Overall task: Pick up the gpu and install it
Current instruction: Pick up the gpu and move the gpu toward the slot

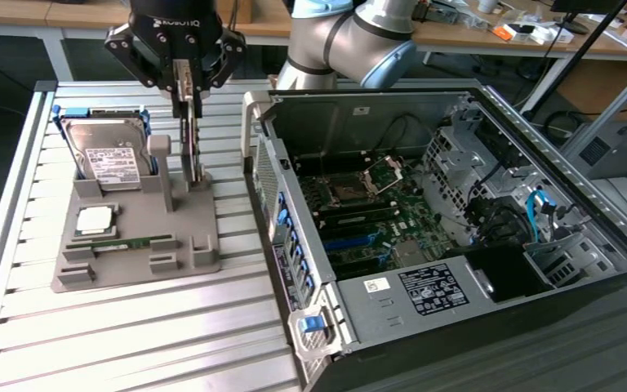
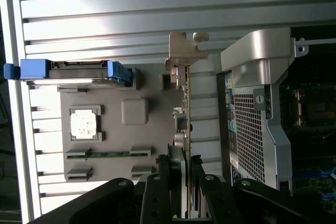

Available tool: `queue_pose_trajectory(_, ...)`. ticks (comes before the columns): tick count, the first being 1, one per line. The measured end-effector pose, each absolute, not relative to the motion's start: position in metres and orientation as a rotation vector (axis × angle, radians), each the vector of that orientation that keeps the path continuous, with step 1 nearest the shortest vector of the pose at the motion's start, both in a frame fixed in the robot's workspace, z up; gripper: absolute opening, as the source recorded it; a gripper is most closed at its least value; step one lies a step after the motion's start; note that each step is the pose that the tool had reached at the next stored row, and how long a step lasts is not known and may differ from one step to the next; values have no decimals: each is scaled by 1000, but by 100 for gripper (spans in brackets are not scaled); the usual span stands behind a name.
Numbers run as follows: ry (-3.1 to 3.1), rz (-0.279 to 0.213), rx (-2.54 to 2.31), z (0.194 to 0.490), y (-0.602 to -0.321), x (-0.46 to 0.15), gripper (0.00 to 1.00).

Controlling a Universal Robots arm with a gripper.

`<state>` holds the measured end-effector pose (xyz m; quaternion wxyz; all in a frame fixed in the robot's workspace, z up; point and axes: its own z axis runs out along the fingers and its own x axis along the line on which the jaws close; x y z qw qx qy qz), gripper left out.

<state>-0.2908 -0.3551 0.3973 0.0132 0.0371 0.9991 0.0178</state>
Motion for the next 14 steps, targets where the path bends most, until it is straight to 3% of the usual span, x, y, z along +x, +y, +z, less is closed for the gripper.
queue_pose_trajectory(14, 3113, 57, 116, 400, -355, -291, 27)
